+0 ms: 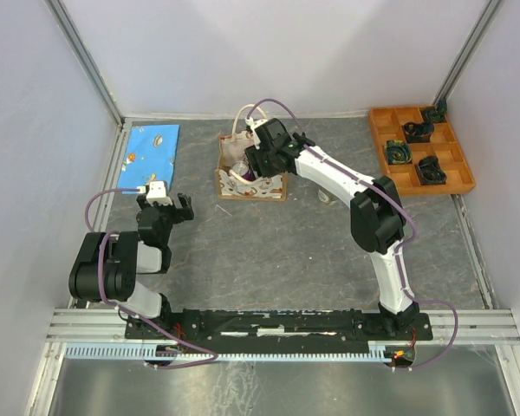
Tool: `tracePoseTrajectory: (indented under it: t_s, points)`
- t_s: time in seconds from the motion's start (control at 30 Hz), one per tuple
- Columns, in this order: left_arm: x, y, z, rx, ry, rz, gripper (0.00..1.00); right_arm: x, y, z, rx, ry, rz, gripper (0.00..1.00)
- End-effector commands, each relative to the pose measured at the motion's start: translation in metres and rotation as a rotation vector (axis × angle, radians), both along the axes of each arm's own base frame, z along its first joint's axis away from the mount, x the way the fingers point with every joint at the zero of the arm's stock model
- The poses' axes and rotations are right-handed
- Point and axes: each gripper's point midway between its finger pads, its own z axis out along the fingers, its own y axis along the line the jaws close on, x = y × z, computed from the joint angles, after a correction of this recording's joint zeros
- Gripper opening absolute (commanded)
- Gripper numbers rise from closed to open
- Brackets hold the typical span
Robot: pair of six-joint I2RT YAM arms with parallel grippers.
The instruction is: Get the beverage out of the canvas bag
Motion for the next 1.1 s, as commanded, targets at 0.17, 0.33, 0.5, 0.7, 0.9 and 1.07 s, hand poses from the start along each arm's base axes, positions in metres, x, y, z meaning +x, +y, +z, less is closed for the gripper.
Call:
tracePoseTrajectory:
  t_s: [0.17,0.33,0.5,0.7,0.9,1.07]
  points:
    - [0.010,0.002,0.019,0.045,-0.064,0.000,0.99,0.029,-0.014,0.061,-0.017,-0.139,-0.025,0.00]
    - [0.010,0.002,0.019,0.045,-0.064,0.000,0.99,0.038,-0.007,0.111,0.052,-0.245,-0.015,0.00]
    - [0.010,0.002,0.019,0.045,-0.064,0.000,0.99,0.038,-0.008,0.149,0.103,-0.322,-0.016,0.00]
    - [0.010,0.002,0.019,0.045,-0.063,0.000,0.99,0.033,-0.014,0.197,0.159,-0.428,-0.028,0.00]
    - [0.010,0.002,0.019,0.045,-0.064,0.000,0.99,0.034,-0.018,0.208,0.178,-0.494,-0.038,0.00]
    - [0.009,0.002,0.018,0.045,-0.063,0.000,0.99,0.035,-0.024,0.232,0.213,-0.575,-0.065,0.00]
